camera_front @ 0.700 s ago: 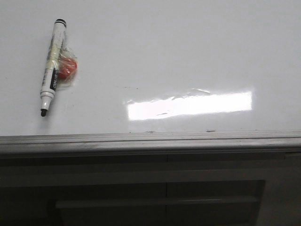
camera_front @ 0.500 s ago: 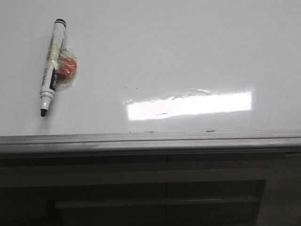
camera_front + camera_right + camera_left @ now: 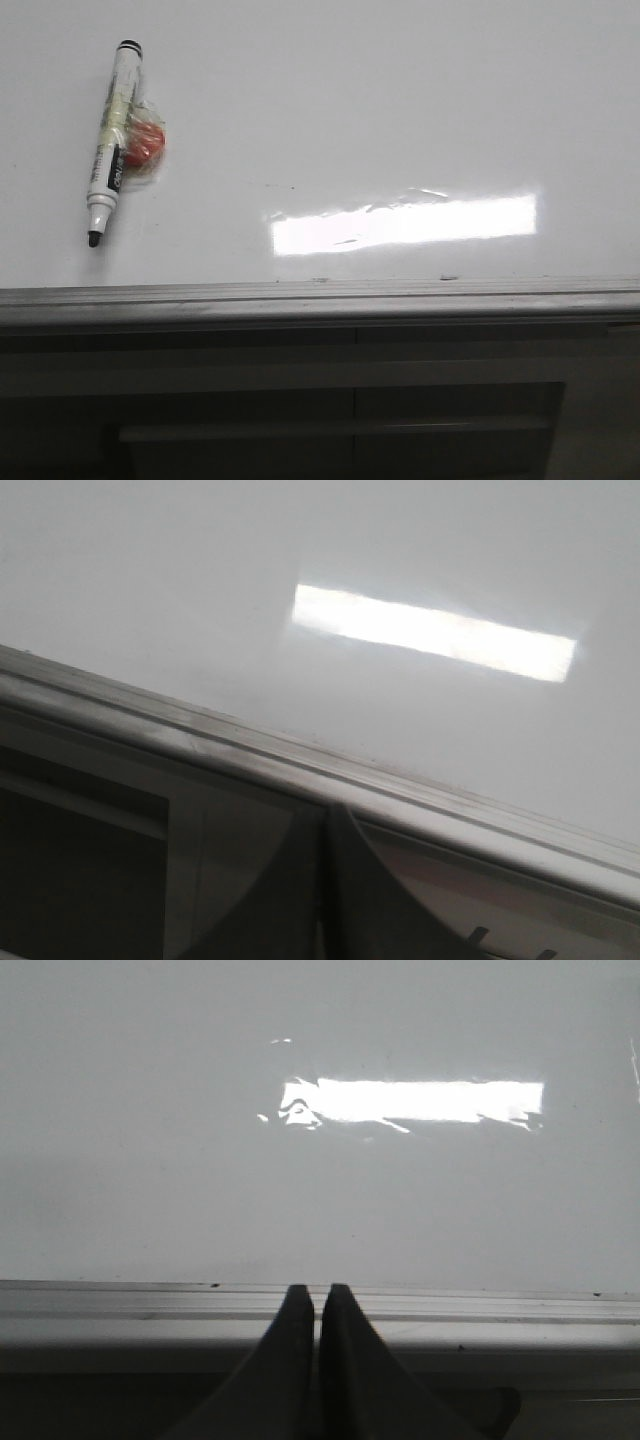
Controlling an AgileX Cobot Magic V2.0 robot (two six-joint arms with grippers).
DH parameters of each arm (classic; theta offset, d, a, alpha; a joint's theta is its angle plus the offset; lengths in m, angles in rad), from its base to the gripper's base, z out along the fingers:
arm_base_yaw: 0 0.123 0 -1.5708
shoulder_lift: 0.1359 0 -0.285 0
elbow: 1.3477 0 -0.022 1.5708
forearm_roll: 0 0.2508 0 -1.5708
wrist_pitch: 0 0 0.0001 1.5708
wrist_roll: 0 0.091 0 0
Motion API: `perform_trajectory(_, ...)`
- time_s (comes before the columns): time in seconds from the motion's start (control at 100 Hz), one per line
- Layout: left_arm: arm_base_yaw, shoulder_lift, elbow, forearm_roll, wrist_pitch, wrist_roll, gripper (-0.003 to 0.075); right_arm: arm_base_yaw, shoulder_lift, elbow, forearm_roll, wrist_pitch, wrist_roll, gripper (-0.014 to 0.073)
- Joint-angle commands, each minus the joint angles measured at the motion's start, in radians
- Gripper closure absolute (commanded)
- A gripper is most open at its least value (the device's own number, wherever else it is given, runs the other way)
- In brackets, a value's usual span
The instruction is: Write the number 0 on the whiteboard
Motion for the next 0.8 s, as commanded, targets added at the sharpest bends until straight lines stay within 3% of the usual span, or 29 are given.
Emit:
perform_trajectory(0.0,0.001,-0.03,0.032,-0.01,-0.054,-0.001,0.074,-0.006,-0.019,0.013,-0.001,-0.025,-0.004,0.0662)
perform_trajectory(0.26,0.001,-0.03,0.032,-0.01,-0.054,-0.001,0.074,-0.006,-0.019,0.013,-0.001,-0.035,-0.004,0.0662)
perform_trajectory(0.37,0.001,-0.03,0.032,0.053,-0.129,-0.001,0.074,-0.006,-0.019,0.013,0.01,-0.171,-0.002,0.0662)
perform_trajectory(0.4,0.001,-0.03,0.032,0.018,-0.158,-0.014,0.074,-0.006,-0.019,0.013,0.052,-0.234,0.005,0.0662)
perform_trajectory(0.5,-0.001,-0.03,0.031,-0.343,-0.242,-0.039,0.074,-0.006,-0.019,0.013,0.204,-0.432,0.005,0.0662)
perform_trajectory(0.58,-0.001,-0.03,0.031,-0.52,-0.315,-0.039,0.074,-0.006,-0.019,0.013,0.295,-0.548,0.005,0.0662)
perform_trajectory(0.67,-0.001,-0.03,0.031,-0.684,-0.319,-0.039,0.074,-0.006,-0.019,0.013,0.338,-0.568,0.005,0.0662)
perform_trajectory(0.79,-0.001,-0.03,0.028,-0.745,-0.3,-0.039,0.074,-0.006,-0.019,0.008,0.426,-0.564,0.088,0.0662)
